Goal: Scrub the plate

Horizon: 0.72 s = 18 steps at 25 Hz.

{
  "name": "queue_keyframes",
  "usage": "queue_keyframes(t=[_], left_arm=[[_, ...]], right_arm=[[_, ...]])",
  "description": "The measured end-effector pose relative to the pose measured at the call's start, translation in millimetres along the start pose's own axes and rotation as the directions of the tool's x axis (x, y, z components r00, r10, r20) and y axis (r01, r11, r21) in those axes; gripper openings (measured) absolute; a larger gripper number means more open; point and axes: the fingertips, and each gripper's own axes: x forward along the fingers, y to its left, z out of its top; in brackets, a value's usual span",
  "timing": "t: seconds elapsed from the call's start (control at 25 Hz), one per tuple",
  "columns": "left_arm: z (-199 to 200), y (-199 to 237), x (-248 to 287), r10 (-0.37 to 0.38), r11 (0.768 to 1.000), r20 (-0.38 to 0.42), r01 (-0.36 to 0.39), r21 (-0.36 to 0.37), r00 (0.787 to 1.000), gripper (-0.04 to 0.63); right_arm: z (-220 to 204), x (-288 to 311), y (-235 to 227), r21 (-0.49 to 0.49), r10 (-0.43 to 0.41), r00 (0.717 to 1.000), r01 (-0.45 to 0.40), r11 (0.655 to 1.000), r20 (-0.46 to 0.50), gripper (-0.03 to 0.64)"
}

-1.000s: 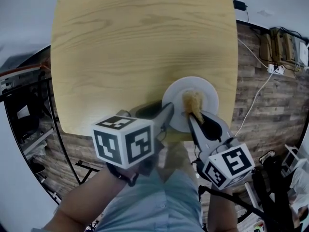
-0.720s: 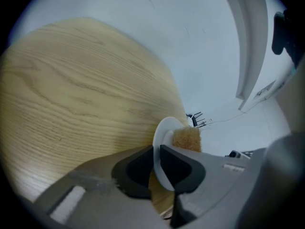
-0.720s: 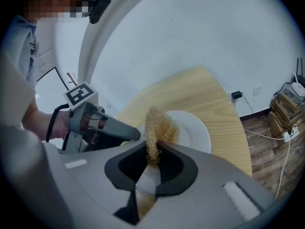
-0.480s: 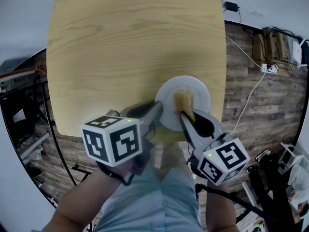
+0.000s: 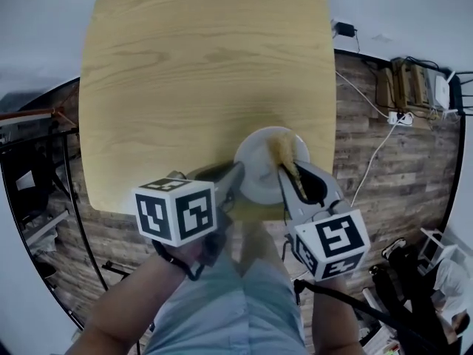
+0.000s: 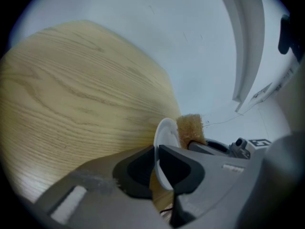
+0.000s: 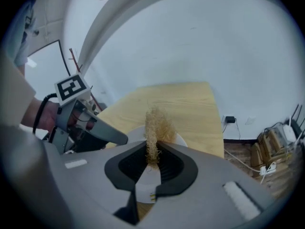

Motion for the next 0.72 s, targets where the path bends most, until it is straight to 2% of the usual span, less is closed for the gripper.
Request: queue_keyframes(t=[0.2,0.44,0.6,0.72], left_arm=[[-0.1,-3.5,-1.8,-0.008,1.0,-0.007,0.008,0.015,1.0,0.054],[2.2,-7.2,-4.3,-0.02,0.999,0.009,0.02,0.04,1.0,0.054],[6.2,-9.3,-5.0,-0.013,0.997,0.012,0.012,0.083,1.0,0.054],[7.1,-9.3,-5.4,-0.008,0.996,0.011,0.007,0.087,1.0,0.054]], right_arm=[[-0.9,11.0,-5.9,-0.088,-0.063,0.996,0.057,0.995,-0.069,0.049],[-1.4,25.1,0.7,-0.148,-0.073,0.993,0.059,0.987,-0.088,0.048],[0.7,29.3,10.0,-0.233,-0.051,0.992,0.023,0.972,-0.112,0.048],[-1.2,29.5,21.6,-0.273,-0.012,0.991,-0.026,0.962,-0.134,0.046]])
